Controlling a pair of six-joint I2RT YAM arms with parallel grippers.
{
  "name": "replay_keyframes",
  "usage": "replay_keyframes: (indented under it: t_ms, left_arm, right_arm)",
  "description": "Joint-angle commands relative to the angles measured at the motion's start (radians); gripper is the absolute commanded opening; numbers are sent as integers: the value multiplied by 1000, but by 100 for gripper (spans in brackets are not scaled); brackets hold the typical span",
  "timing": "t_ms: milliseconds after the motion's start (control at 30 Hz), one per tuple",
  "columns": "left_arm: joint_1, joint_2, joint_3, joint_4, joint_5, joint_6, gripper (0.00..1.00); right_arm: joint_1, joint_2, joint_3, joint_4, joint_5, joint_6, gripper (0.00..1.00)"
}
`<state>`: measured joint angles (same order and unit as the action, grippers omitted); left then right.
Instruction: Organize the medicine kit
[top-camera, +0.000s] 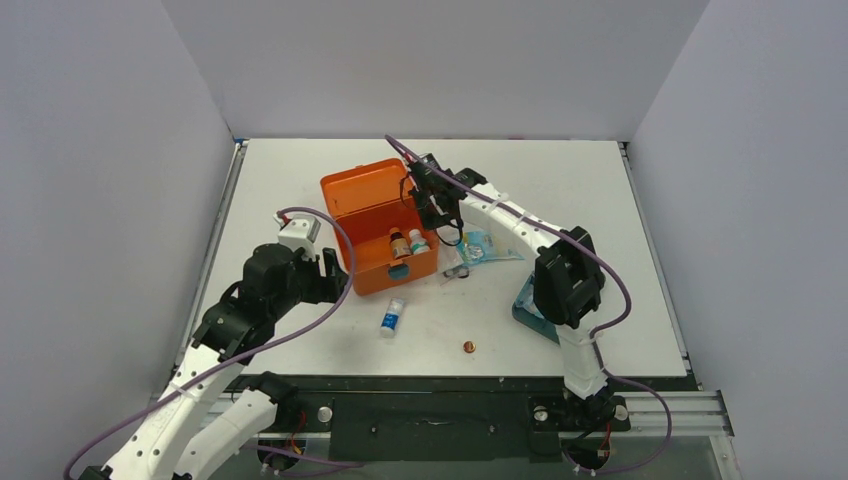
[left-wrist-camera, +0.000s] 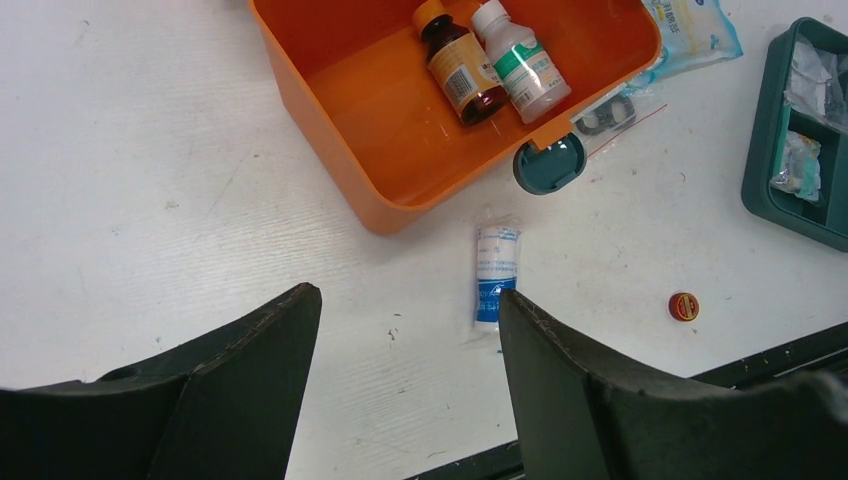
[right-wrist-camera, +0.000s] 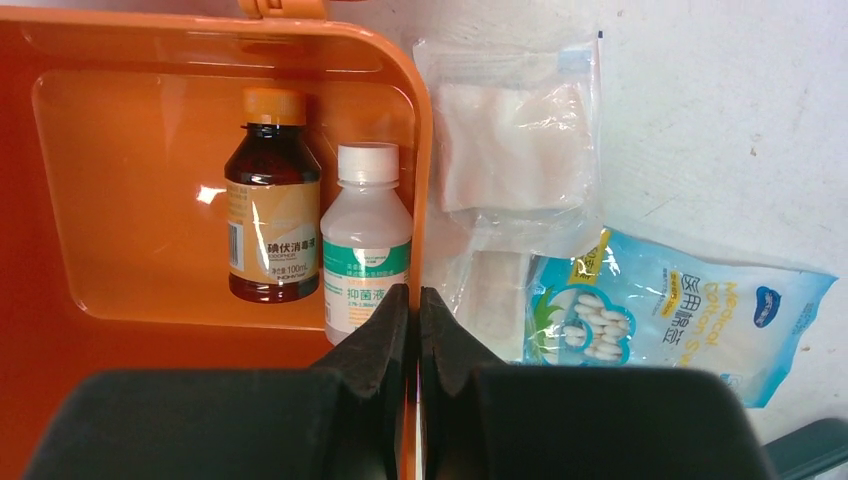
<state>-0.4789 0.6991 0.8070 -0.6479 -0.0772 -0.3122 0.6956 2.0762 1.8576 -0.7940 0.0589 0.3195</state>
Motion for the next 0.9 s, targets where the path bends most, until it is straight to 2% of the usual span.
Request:
replay_keyframes:
  t_ms: [0, 200, 500, 667, 867]
  left_arm:
    - [-4, -29, 11, 19, -24, -13, 63]
    - [-4, -59, 8, 17, -40, -17, 63]
    - [-4, -72, 6, 17, -44, -21, 64]
    - [-4, -73, 6, 17, -45, -21, 64]
    - [-4, -78, 6, 16, -51, -20, 64]
  right_arm:
    - [12, 19, 55, 21, 1, -110, 0]
    - [13, 13, 55, 84, -48, -232, 0]
    - [19, 17, 78, 137, -256, -434, 0]
    - [24, 25, 78, 140, -331, -574, 0]
    - [27, 62, 141, 104, -418, -667, 0]
